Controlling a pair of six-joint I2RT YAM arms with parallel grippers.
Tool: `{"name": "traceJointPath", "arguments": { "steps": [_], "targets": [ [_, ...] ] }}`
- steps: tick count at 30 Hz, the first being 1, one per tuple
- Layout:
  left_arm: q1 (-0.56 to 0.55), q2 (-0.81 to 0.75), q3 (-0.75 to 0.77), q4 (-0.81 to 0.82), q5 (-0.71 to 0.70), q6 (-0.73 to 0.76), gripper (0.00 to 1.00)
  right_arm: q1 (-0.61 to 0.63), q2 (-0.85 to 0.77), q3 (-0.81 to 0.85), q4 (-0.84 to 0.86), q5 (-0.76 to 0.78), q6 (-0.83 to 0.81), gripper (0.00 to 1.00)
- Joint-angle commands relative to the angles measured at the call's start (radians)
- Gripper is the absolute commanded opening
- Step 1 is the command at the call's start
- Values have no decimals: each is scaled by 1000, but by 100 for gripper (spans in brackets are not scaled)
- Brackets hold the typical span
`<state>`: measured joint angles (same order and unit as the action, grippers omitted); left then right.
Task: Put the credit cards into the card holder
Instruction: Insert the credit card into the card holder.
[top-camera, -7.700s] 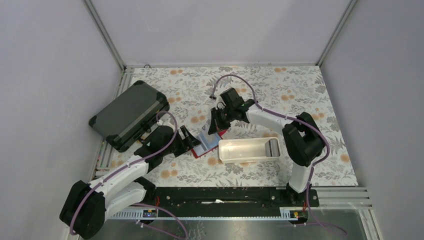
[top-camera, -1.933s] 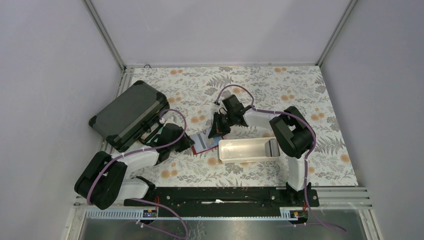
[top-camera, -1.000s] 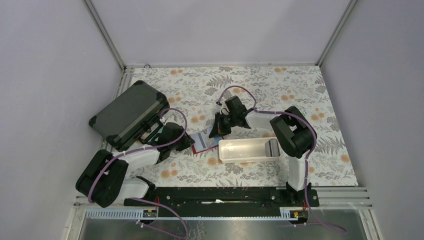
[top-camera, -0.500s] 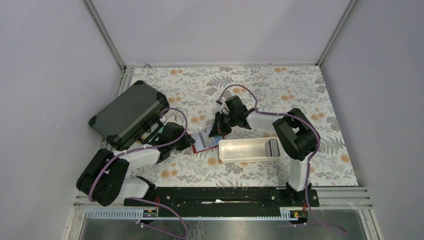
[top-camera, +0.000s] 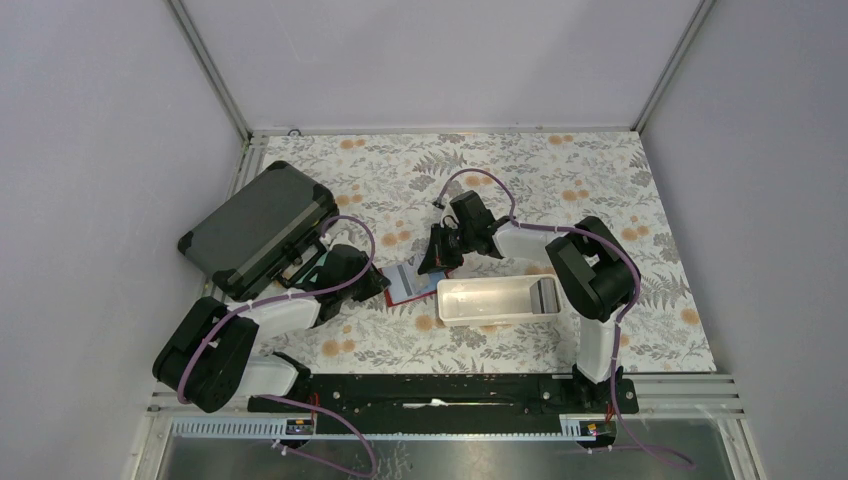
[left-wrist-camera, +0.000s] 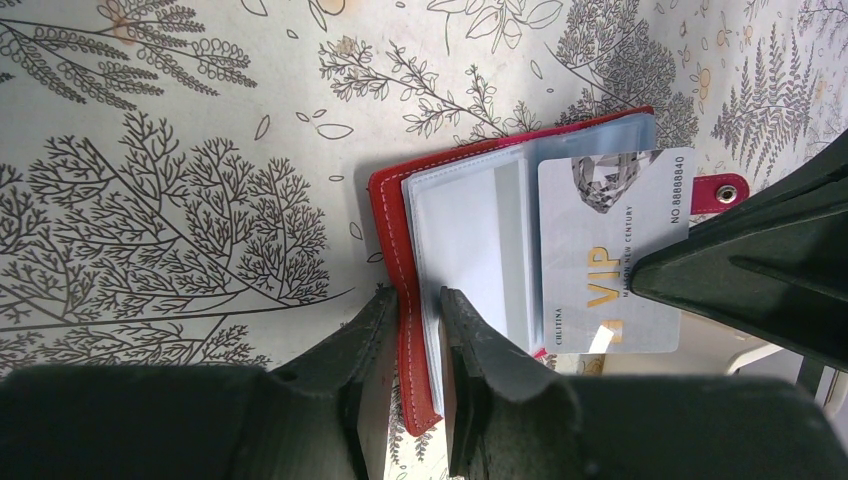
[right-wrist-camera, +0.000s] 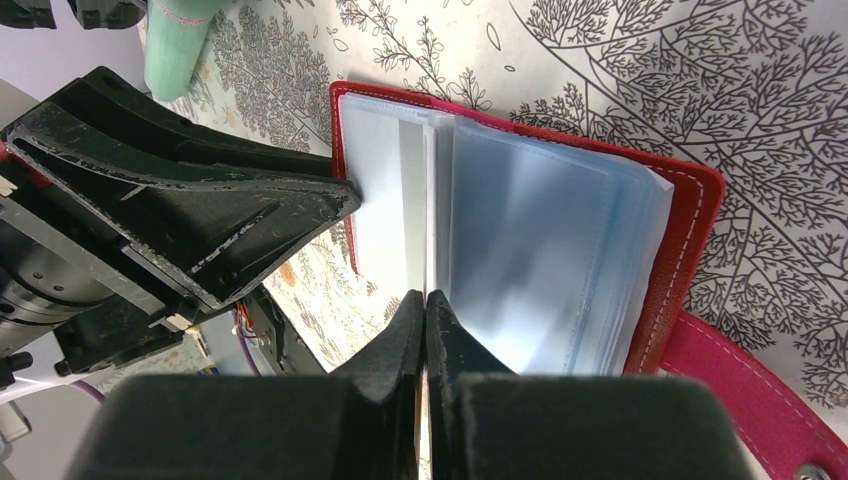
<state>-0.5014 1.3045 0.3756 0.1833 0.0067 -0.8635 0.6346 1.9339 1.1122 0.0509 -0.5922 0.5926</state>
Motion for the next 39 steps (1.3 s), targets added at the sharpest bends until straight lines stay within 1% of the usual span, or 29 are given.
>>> {"name": "traceJointPath", "arguments": {
  "steps": [1, 14, 39],
  "targets": [
    [3, 41, -29, -144, -29, 39, 23, 10, 1, 12, 7, -10, -3, 0],
    [3, 44, -28, -142, -27, 40, 23, 12, 32, 15, 21, -22, 0, 0],
    [3, 55, -17, -143, -17, 46, 23, 28, 87, 20, 23, 3, -12, 0]
  ]
}}
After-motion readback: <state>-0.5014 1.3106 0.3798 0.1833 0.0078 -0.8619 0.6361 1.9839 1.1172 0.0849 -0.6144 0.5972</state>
